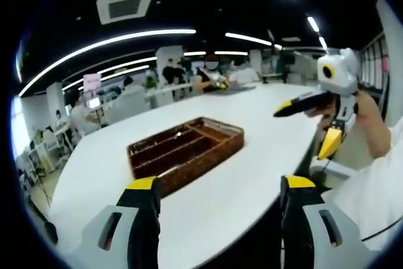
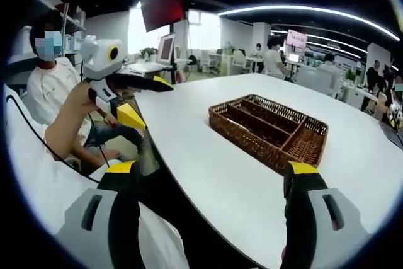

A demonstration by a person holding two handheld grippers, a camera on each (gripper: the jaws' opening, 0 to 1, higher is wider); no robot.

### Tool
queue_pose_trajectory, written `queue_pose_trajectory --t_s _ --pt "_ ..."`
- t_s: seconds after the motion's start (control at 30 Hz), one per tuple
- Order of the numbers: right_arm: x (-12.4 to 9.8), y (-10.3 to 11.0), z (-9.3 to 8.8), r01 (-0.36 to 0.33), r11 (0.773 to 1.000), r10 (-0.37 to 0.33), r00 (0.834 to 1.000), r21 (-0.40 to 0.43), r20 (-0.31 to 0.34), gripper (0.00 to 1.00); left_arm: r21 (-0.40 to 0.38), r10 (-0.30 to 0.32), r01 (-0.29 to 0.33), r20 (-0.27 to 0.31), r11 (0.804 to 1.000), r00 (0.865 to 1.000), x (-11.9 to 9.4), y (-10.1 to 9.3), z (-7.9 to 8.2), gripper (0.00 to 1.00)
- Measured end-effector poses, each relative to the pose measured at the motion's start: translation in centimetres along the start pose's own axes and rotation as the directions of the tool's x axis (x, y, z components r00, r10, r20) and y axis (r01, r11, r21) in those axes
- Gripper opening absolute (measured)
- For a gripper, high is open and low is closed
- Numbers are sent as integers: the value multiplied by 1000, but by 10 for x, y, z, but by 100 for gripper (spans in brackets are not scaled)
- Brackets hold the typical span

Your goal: Arrange the knives, forks, and spoons in their matching storage slots by inserting each utensil handle-first until every utensil is classified and aligned in the correct compartment

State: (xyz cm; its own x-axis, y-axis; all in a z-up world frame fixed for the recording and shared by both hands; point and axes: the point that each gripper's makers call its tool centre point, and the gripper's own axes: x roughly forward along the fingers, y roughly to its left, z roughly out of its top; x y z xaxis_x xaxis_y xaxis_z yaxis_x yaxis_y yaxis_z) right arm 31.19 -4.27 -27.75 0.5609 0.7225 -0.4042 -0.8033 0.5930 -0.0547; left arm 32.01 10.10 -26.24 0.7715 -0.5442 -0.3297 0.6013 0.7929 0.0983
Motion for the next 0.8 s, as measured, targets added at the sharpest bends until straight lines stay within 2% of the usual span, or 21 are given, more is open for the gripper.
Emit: queue_pose_trajectory --t_s 0.8 --pt "3 0 -2 -2 1000 2 1000 3 -4 98 -2 -2 2 -2 1000 1000 -1 0 -3 78"
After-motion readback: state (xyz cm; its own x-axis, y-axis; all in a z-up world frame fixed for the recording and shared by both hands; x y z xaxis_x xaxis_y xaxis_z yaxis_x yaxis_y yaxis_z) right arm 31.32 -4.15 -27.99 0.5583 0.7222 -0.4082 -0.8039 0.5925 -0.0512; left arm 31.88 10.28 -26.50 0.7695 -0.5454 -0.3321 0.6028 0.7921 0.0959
